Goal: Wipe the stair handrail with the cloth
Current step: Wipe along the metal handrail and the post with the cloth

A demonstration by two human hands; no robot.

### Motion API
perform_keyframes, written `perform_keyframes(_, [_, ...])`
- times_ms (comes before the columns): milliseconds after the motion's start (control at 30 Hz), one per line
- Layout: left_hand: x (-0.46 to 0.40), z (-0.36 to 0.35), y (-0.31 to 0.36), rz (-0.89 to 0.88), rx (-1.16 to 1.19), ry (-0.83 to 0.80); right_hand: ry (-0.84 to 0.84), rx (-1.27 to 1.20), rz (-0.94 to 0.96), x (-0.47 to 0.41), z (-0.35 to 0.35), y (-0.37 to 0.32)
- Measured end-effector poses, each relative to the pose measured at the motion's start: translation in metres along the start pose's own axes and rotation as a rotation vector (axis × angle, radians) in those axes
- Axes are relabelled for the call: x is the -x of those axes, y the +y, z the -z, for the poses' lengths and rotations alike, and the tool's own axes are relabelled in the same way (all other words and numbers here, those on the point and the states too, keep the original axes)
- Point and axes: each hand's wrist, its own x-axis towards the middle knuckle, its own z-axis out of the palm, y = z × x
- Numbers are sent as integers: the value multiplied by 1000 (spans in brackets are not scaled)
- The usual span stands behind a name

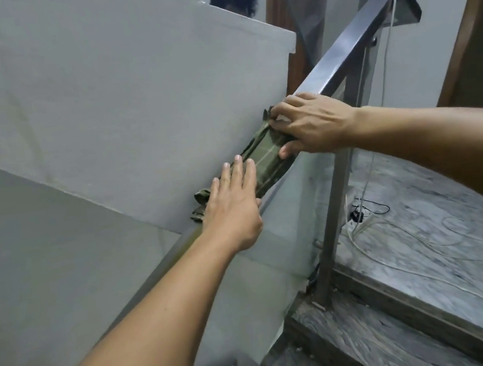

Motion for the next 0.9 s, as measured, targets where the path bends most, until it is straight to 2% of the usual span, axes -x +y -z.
perform_keyframes(167, [47, -3, -23, 20, 1, 6, -21, -212, 172, 0, -1, -47])
perform_keyframes(267, [77, -2, -36, 47, 17, 1, -79, -203, 228, -3, 1, -71])
perform_keyframes(600, [189, -5, -86, 261, 18, -46, 59, -184, 400, -3, 20, -179])
perform_keyframes(733, [231, -4, -105, 326, -2, -56, 65, -164, 487, -6, 38, -217])
perform_keyframes(900, [282, -1, -125, 400, -36, -59, 61, -196, 493, -9, 50, -267])
